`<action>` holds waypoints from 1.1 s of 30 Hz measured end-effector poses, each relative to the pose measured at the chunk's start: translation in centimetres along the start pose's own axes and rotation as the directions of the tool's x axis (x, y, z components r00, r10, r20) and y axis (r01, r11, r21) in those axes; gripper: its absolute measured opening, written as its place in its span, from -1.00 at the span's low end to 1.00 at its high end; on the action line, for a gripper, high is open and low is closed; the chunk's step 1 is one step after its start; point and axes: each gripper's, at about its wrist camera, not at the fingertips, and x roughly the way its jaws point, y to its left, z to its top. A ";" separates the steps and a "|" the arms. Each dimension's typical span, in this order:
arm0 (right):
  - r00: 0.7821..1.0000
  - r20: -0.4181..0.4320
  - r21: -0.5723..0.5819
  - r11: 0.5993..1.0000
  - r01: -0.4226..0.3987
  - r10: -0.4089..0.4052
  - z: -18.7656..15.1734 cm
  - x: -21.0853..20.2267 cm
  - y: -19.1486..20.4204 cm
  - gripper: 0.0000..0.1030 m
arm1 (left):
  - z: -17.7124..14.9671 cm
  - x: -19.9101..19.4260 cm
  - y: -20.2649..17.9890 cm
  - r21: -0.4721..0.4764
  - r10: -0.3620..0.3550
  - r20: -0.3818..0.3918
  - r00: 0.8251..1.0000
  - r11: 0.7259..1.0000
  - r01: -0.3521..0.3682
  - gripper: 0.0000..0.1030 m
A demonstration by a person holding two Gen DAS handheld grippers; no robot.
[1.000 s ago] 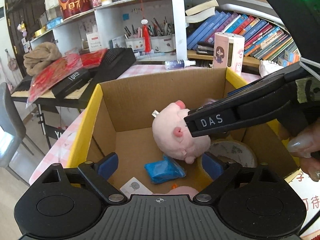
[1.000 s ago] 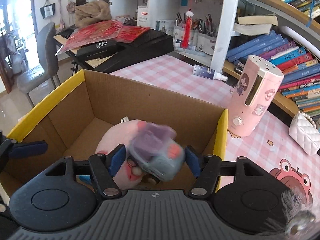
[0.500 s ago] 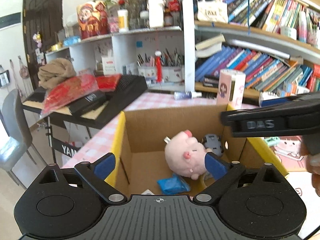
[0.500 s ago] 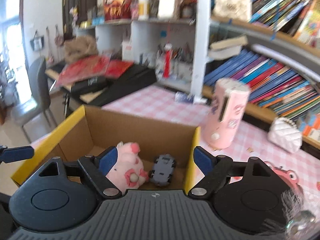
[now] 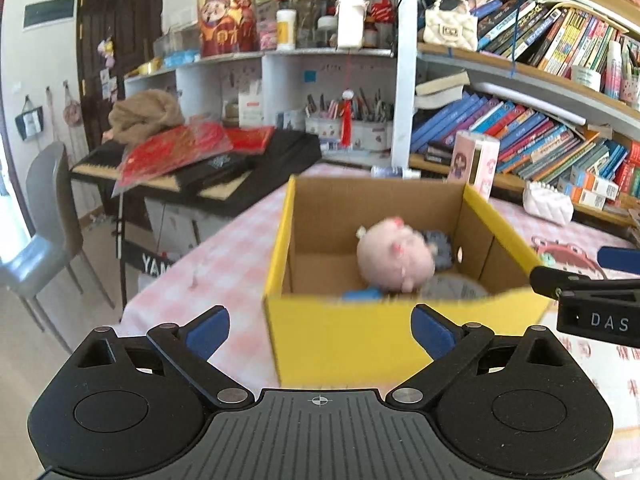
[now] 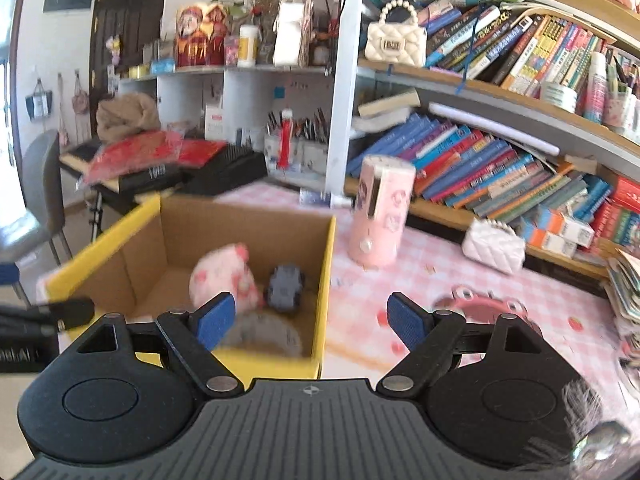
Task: Organize objects
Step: 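Withdraw both tools from the box toward the charger and green clip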
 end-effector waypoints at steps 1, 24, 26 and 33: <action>1.000 -0.015 0.002 1.000 0.006 -0.006 -0.5 -0.4 0.2 0.60 | -0.4 -0.4 0.1 -0.003 0.002 -0.008 1.000 1.000 -0.002 0.92; 0.987 -0.122 0.087 0.990 0.112 -0.101 -9.0 -10.2 1.6 0.70 | -7.5 -6.4 -0.9 0.064 -0.114 -0.135 0.984 0.990 0.124 0.92; 0.985 -0.127 0.101 0.986 0.131 -0.117 -9.4 -10.8 1.2 0.70 | -7.6 -6.6 -1.6 0.083 -0.133 -0.138 0.981 0.986 0.145 0.92; 0.974 -0.145 0.156 0.968 0.198 -0.175 -10.7 -12.3 -1.1 0.71 | -7.7 -6.7 -4.1 0.140 -0.186 -0.148 0.971 0.968 0.206 0.92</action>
